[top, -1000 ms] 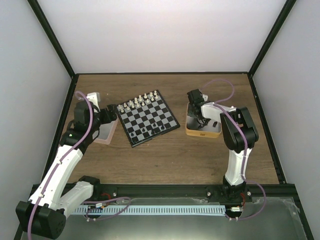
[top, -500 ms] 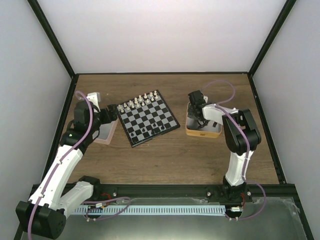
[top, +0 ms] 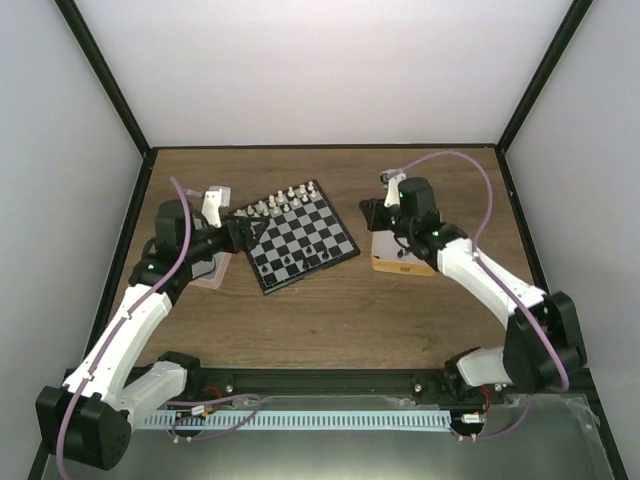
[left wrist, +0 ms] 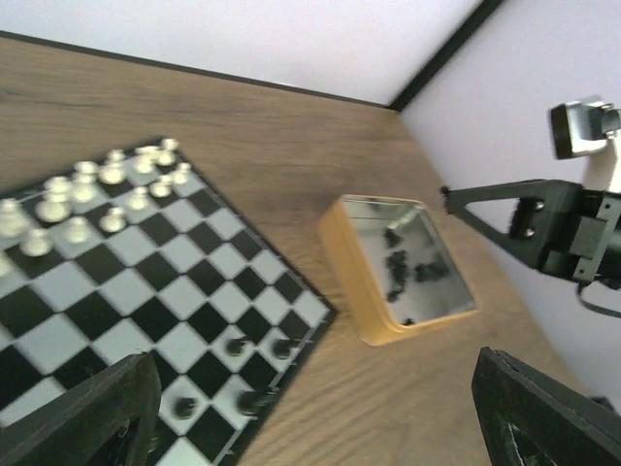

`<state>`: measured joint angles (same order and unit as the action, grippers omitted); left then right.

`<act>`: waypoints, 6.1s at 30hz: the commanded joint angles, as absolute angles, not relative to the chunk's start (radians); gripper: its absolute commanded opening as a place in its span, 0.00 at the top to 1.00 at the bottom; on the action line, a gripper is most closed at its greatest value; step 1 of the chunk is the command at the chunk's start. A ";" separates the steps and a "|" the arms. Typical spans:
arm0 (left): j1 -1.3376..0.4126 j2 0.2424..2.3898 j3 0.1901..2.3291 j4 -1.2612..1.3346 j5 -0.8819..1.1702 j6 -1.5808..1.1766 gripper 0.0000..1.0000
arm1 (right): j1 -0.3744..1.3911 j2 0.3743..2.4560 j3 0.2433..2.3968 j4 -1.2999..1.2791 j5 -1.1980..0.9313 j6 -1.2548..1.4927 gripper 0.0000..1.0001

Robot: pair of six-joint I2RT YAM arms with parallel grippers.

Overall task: Set up the chess pieces on the board
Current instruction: Pick up the chess piece from the storage box, then place the chess piece on the chessboard, then pick up the chess piece from the storage box.

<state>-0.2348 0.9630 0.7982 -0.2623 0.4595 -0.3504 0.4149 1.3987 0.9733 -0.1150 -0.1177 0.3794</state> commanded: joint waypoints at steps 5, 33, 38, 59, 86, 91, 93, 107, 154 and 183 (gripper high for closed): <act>-0.264 0.972 0.792 -0.080 0.718 -0.627 0.10 | 0.463 1.211 0.810 0.160 -0.719 0.314 0.90; -0.555 1.209 0.776 0.340 0.928 -1.055 0.51 | 0.549 1.180 0.829 0.173 -0.987 0.186 0.89; -0.561 1.230 0.780 0.356 0.931 -1.065 0.68 | 0.549 1.187 0.830 0.169 -0.986 0.185 0.89; -0.523 1.184 0.821 -0.049 0.543 -0.746 0.96 | 0.548 1.082 0.758 0.180 -0.551 0.326 0.30; -0.597 1.646 1.002 -0.265 -0.013 -0.405 0.96 | 0.545 1.179 0.697 0.161 -0.178 0.409 0.28; -0.601 1.688 1.008 -0.251 -0.001 -0.394 0.94 | 0.544 1.198 0.705 0.156 -0.177 0.404 0.27; -0.603 1.698 1.011 -0.248 -0.001 -0.388 0.94 | 0.543 1.201 0.706 0.155 -0.181 0.399 0.27; -0.606 1.748 1.034 -0.243 -0.007 -0.377 0.92 | 0.543 1.205 0.709 0.142 -0.190 0.389 0.27; -0.600 1.474 0.996 -0.226 0.020 -0.410 0.50 | 0.156 1.846 1.141 -0.304 0.224 0.413 0.61; -0.589 1.414 1.059 -0.269 0.056 -0.420 0.49 | 0.144 1.526 0.885 0.070 -0.145 0.318 0.85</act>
